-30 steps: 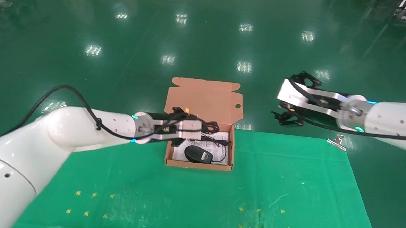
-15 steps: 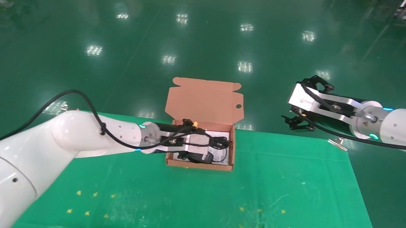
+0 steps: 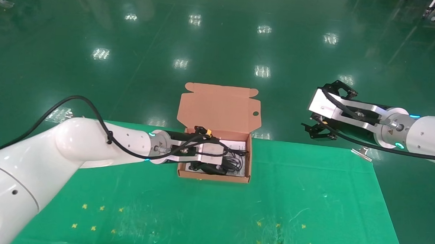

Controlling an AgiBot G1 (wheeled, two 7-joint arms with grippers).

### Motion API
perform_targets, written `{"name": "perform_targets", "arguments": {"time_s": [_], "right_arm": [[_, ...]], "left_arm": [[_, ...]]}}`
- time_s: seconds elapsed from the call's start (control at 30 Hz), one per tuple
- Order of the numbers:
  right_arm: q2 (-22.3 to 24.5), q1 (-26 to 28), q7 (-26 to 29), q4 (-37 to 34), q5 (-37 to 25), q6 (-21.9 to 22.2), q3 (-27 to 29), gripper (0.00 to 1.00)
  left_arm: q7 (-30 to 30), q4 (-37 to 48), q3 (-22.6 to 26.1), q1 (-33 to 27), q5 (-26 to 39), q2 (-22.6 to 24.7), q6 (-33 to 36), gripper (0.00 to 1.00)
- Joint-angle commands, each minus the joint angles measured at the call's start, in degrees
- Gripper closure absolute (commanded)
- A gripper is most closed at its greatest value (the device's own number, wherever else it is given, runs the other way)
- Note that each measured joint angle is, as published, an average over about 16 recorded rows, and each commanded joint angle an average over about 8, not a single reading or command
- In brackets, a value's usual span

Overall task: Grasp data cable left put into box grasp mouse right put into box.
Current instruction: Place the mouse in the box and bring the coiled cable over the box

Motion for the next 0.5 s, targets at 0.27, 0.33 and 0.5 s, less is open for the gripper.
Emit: {"name": "perform_targets", "arguments": {"time_s": [0.27, 0.33, 0.5], "right_arm": [[0.2, 0.9, -0.2, 0.2, -0.6, 0.5, 0.3, 0.0], [0.4, 1.8, -0.3, 0.5, -1.2, 0.7, 0.6, 0.0], [1.0, 4.4, -1.1, 2.4, -3.3, 0.4, 0.9, 0.0]], "left_arm": [[-2.9, -4.3, -1.4, -1.7, -1.7, -3.8, -0.1, 0.0], [-4.2, -6.5, -2.3, -2.5, -2.5, -5.6, -0.1, 0.0], [-7.5, -12.8, -3.7, -3.8, -3.3, -10.2, -0.5, 0.0]]}}
